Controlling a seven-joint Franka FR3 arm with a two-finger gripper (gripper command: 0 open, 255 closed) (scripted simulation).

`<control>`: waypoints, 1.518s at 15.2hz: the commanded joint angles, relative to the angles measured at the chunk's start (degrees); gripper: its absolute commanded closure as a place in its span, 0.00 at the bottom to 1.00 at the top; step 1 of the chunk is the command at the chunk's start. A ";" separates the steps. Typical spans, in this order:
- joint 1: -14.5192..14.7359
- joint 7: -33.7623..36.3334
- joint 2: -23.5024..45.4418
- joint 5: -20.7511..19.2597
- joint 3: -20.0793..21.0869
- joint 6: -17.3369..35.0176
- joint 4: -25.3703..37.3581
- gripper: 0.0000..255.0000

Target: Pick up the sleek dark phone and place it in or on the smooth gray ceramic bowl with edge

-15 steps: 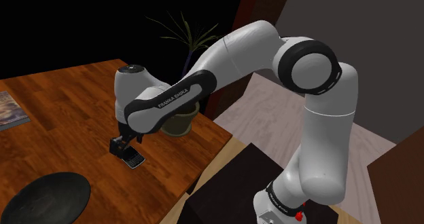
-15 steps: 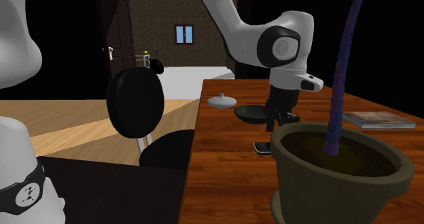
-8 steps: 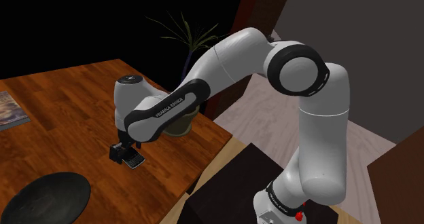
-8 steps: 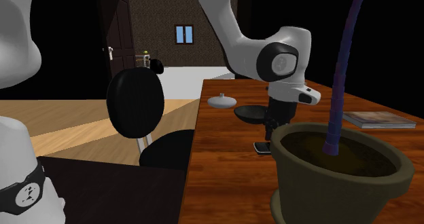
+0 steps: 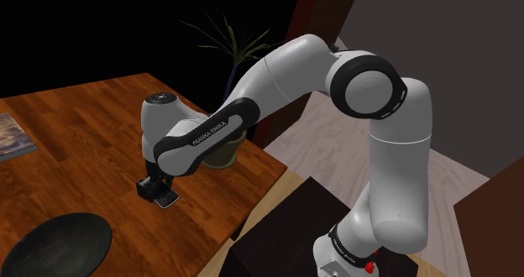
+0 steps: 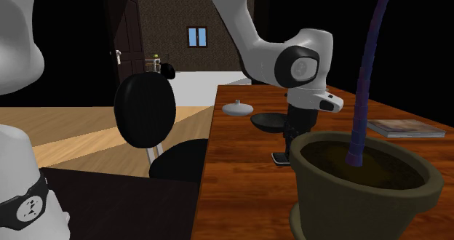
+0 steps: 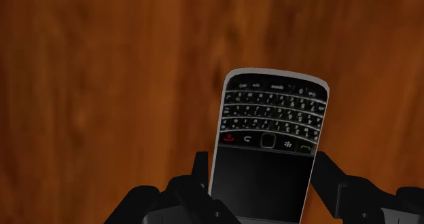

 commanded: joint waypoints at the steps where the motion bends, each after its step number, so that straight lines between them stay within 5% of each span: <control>1: 0.01 -0.01 0.08 0.00 0.01 0.01 -0.03 1.00; 8: 0.02 0.00 0.08 0.00 0.01 0.02 -0.04 1.00; 23: -1.46 -1.39 -8.08 2.84 1.92 -8.66 0.70 1.00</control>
